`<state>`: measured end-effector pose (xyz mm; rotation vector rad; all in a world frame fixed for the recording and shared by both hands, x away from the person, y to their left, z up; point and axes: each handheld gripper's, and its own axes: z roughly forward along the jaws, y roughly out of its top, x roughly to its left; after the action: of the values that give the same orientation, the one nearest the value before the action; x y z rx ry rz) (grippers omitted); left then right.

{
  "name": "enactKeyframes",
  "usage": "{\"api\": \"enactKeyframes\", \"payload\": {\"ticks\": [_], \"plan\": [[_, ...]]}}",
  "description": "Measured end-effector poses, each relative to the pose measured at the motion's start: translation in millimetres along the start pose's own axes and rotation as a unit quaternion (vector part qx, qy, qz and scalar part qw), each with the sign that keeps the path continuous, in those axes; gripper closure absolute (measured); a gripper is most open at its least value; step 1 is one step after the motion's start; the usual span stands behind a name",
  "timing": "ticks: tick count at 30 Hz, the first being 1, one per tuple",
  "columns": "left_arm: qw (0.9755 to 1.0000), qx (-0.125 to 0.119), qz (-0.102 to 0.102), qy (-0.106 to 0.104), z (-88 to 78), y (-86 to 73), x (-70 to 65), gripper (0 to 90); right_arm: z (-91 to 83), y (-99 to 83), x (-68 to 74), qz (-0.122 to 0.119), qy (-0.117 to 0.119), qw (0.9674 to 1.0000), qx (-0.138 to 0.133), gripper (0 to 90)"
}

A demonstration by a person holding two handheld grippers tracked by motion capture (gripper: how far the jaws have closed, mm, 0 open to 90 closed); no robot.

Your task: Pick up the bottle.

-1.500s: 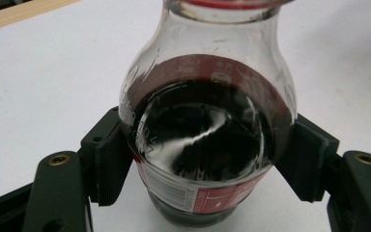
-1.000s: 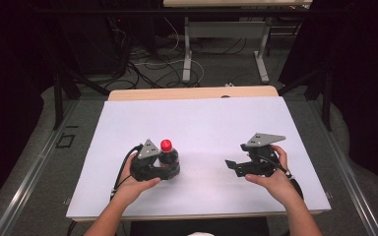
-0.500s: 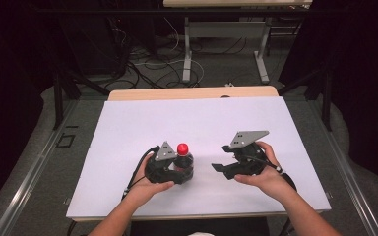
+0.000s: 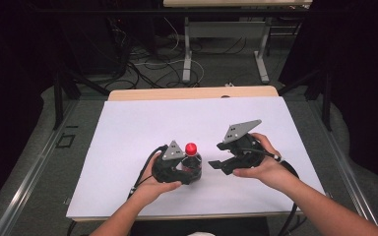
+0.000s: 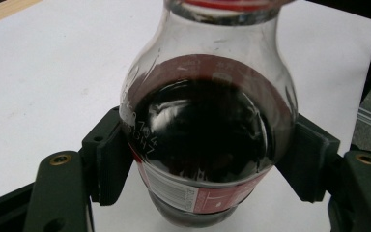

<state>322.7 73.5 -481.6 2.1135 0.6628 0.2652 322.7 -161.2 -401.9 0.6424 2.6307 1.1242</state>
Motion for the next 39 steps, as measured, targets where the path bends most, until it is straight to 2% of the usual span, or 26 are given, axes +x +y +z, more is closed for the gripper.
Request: {"api": "enactKeyframes", "payload": {"ticks": [2,4,6,7,10,15,16,18,21,23,26,28,29,30,31,32,35,36,37,38,39], "plan": [[1.0,0.005,0.001,-0.007,-0.3,1.4,-0.2,29.9,0.4,1.8,-0.1,-0.004,0.001,1.0,0.003,36.2],[1.0,-0.001,-0.004,-0.005,2.0,1.5,-2.5,29.9,-1.0,4.4,0.7,0.008,-0.003,0.9999,0.006,38.2],[0.9999,-0.001,-0.008,-0.007,3.7,1.8,-4.5,29.9,-1.6,7.4,0.4,0.0,0.002,1.0,-0.005,39.7],[1.0,-0.001,0.005,-0.006,4.5,2.4,-3.7,29.9,-2.9,9.1,1.6,0.007,0.002,1.0,-0.001,40.5],[0.9999,-0.002,-0.001,-0.011,7.4,2.6,-6.9,29.9,-3.0,14.3,2.5,0.014,0.008,0.9998,-0.011,41.0],[0.9998,0.001,0.012,-0.012,11.1,5.1,-9.9,29.9,0.0,21.4,4.7,0.012,0.015,0.9997,-0.018,43.0],[0.9998,0.007,0.008,-0.018,10.6,5.7,-10.9,29.9,0.8,22.4,6.4,0.019,0.011,0.9995,-0.022,44.1],[0.9998,-0.003,0.01,-0.015,12.3,5.7,-12.3,29.9,2.2,24.4,8.4,0.024,0.011,0.9993,-0.029,46.5],[0.9997,-0.002,0.02,-0.015,13.1,6.4,-13.8,29.9,4.8,26.6,11.1,0.022,0.009,0.9987,-0.044,49.0],[0.9997,-0.007,0.015,-0.015,14.1,6.4,-16.4,29.9,7.1,27.7,12.2,0.022,0.009,0.9989,-0.041,50.3],[0.9997,-0.005,0.018,-0.013,14.3,6.7,-18.7,29.9,10.9,29.4,15.1,0.025,0.004,0.9993,-0.027,52.9],[0.9997,-0.005,0.019,-0.014,14.3,6.4,-19.8,29.9,13.5,30.0,15.3,0.025,0.003,0.9993,-0.029,54.1],[0.9996,0.002,0.02,-0.019,13.1,6.8,-19.6,29.9,14.8,30.1,15.5,0.026,0.004,0.9993,-0.028,55.0],[0.9997,-0.005,0.019,-0.013,13.9,6.0,-20.5,29.9,15.4,30.6,16.3,0.03,0.0,0.9992,-0.025,55.7],[0.9996,-0.002,0.025,-0.012,13.1,6.1,-19.9,29.9,15.5,31.0,16.2,0.036,0.005,0.9992,-0.017,56.8],[0.9996,-0.002,0.025,-0.012,12.9,6.1,-20.0,29.9,16.8,31.1,16.5,0.038,-0.002,0.9991,-0.02,57.9],[0.9997,0.001,0.024,-0.01,12.6,5.2,-20.7,29.9,18.7,32.3,15.9,0.034,-0.002,0.9993,-0.017,59.7],[0.9995,0.008,0.027,-0.015,11.3,5.4,-20.0,29.9,18.8,33.0,16.0,0.036,0.002,0.9993,-0.014,60.2],[0.9995,0.003,0.03,-0.01,12.0,4.8,-20.2,29.9,19.3,33.7,15.2,0.034,0.007,0.9993,-0.012,60.3],[0.9995,0.011,0.026,-0.017,10.9,4.4,-21.2,29.9,18.6,34.2,14.4,0.031,0.013,0.9994,-0.005,60.4],[0.9996,0.006,0.025,-0.015,11.5,3.8,-22.0,29.9,19.1,34.6,14.4,0.032,0.014,0.9994,-0.006,60.5]]}}
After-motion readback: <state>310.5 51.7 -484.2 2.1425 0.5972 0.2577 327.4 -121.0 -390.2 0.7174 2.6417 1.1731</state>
